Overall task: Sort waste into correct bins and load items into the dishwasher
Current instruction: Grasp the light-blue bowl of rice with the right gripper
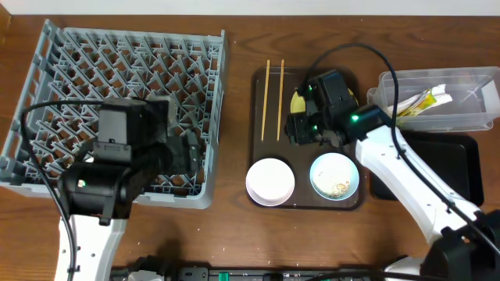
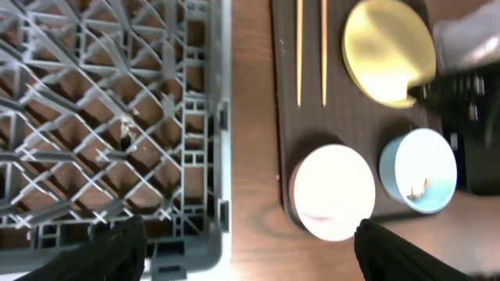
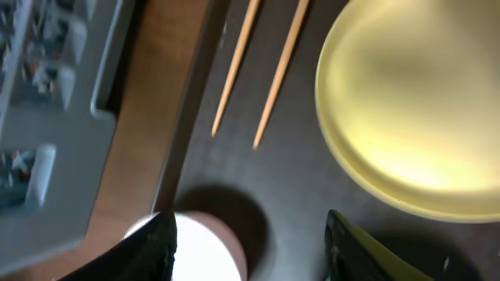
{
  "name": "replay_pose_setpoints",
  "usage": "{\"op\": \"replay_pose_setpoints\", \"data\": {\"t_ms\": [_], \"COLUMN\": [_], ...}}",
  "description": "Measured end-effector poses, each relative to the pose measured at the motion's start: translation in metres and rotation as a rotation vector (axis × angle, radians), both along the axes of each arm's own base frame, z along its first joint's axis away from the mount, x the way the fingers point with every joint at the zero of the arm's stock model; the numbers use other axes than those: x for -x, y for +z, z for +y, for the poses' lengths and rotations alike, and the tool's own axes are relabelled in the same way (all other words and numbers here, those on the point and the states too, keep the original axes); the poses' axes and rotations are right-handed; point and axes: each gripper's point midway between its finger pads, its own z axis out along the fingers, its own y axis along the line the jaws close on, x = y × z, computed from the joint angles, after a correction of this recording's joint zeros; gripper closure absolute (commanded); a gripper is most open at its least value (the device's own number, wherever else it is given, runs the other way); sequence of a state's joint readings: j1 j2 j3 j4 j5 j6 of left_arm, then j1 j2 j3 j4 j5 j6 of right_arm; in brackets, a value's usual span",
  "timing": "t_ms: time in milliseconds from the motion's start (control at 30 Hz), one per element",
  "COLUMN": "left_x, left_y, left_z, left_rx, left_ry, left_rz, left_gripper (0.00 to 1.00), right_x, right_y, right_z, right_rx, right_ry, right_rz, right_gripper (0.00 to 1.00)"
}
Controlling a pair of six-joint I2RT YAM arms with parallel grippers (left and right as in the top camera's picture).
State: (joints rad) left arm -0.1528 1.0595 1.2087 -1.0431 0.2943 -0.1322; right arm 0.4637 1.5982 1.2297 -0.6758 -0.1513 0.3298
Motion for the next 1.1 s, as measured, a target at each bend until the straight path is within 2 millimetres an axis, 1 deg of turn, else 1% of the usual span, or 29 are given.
{"op": "replay_pose_setpoints", "data": {"t_ms": [133, 333, 433, 500, 533, 567, 667, 700, 833, 1033, 1100], "left_x": [0.010, 0.013, 0.013, 0.012, 0.012, 0.013, 0.014, 0.014, 0.013, 0.012, 0.013], "left_y": [-0.006, -0.007, -0.007, -0.007, -0.007, -0.007, -0.008, -0.007, -0.007, -0.007, -0.007], "left_z": [-0.004, -0.005, -0.005, -0.005, -0.005, -0.005, -0.005, -0.005, -0.005, -0.005, -0.005], "left_rx": [-0.010, -0.014, -0.014, -0.013, -0.013, -0.013, -0.014, -0.014, -0.013, -0.013, -0.014], "left_ry": [-0.028, -0.034, -0.035, -0.035, -0.035, -0.035, -0.035, -0.035, -0.035, -0.035, -0.035], "left_rz": [0.040, 0.049, 0.048, 0.047, 0.046, 0.048, 0.054, 0.055, 0.048, 0.047, 0.051], "left_gripper": [0.13, 0.14, 0.13, 0.14, 0.13, 0.14, 0.14, 0.14, 0.13, 0.13, 0.14], "right_x": [-0.013, -0.011, -0.011, -0.004, 0.004, 0.015, 0.038, 0.042, 0.054, 0.065, 0.072], "right_y": [0.003, -0.006, -0.011, -0.019, -0.024, -0.032, -0.045, -0.047, -0.058, -0.091, -0.102], "right_z": [0.004, 0.000, -0.002, -0.006, -0.010, -0.017, -0.031, -0.034, -0.040, -0.045, -0.048], "right_rx": [-0.023, -0.008, -0.003, 0.017, 0.035, 0.068, 0.134, 0.148, 0.170, 0.149, 0.148], "right_ry": [-0.039, -0.083, -0.101, -0.120, -0.132, -0.148, -0.183, -0.193, -0.246, -0.362, -0.398], "right_rz": [-0.029, 0.009, 0.027, 0.075, 0.115, 0.172, 0.281, 0.304, 0.354, 0.386, 0.406], "right_gripper": [0.51, 0.51, 0.57, 0.59, 0.59, 0.59, 0.59, 0.59, 0.60, 0.60, 0.64]}}
